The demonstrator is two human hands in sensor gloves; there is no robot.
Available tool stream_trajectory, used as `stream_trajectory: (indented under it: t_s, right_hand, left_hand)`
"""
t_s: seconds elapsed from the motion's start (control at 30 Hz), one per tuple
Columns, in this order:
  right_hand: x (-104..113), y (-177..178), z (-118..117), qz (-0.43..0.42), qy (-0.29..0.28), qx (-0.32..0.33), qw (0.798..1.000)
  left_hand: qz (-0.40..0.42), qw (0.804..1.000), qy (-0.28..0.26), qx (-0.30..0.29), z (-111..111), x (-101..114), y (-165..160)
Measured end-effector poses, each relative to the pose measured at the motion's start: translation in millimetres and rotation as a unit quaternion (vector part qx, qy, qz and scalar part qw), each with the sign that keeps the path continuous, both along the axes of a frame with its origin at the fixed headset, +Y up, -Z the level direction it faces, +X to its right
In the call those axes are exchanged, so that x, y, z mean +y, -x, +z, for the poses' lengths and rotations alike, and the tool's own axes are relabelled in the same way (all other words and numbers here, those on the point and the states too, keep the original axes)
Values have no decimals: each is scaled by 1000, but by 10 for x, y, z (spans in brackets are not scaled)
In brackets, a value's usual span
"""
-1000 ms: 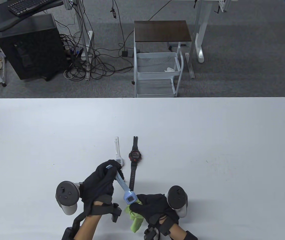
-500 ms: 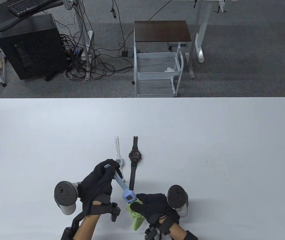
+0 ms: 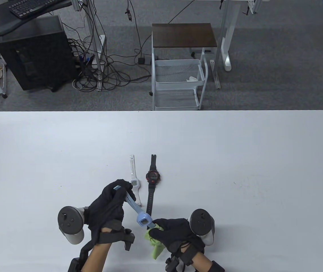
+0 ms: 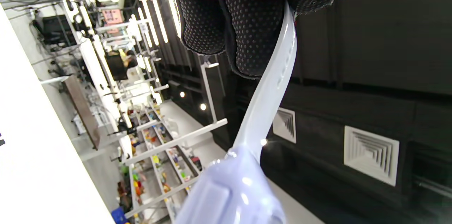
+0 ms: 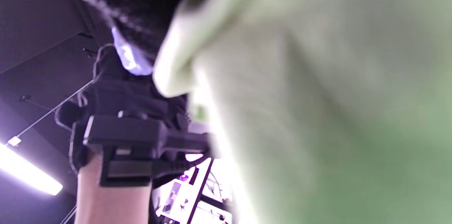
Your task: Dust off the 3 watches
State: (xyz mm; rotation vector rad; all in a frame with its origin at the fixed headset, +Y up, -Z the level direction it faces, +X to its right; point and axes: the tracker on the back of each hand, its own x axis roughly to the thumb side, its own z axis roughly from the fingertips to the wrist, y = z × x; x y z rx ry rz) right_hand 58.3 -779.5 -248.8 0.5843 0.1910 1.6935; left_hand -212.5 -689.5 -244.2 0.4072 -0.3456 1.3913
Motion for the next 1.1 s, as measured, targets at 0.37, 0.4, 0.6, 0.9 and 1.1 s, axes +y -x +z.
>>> stream_trajectory:
  t_s: [0.37,0.4,0.6,0.9,1.1]
  right_hand:
    - [40,-3,-1,41,-24,6,999]
    - [38,-10,-6,42,-24,4,999]
    - [13,-56,-29,67,-17,-3,998]
    - [76,-125,-60,108,-58,-18,992]
    - [84,-279,-133,173,-92,-45,979]
  left_hand:
    - [-4,1000,-2,4,10,3,13]
    - [-2,1000,-2,2,9,4,13]
    - [6,1000,-2,4,10,4,42]
    - [-4,1000,-8,4,15,8,19]
    - [28,999,-8,13,25,17,117]
